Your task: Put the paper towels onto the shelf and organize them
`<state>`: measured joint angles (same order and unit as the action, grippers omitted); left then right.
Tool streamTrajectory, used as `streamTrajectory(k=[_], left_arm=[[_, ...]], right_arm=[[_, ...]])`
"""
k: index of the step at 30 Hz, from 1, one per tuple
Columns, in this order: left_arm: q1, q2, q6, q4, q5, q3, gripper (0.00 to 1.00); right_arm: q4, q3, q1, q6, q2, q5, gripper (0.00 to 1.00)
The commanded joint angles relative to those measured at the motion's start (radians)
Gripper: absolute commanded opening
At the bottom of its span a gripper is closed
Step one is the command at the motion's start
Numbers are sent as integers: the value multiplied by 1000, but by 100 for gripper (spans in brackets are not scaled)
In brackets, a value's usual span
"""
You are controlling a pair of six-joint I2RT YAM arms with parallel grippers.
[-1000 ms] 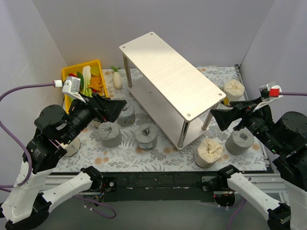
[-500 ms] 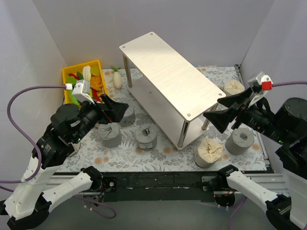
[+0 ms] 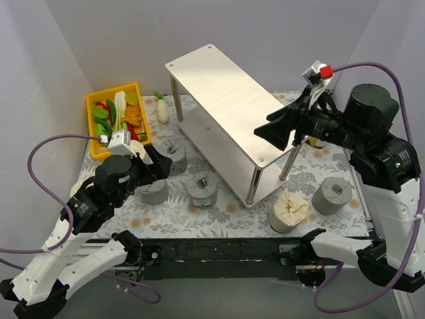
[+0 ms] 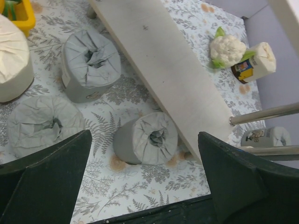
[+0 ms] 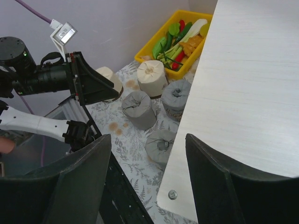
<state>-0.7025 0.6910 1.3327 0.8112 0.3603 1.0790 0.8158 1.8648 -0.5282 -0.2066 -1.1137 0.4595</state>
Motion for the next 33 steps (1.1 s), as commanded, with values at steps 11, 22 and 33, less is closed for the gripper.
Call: streamTrajectory(k=[11, 22, 33], left_arm=[[-3, -333, -47, -161, 12, -264, 98], [-3, -462, -56, -207, -12, -347, 98], [-3, -660, -33, -199, 54, -366, 98]], right_arm=[[115, 169, -691, 56, -368, -775, 72], [-33, -151, -745, 44, -462, -834, 74], [37, -30, -745, 107, -709, -832, 82]])
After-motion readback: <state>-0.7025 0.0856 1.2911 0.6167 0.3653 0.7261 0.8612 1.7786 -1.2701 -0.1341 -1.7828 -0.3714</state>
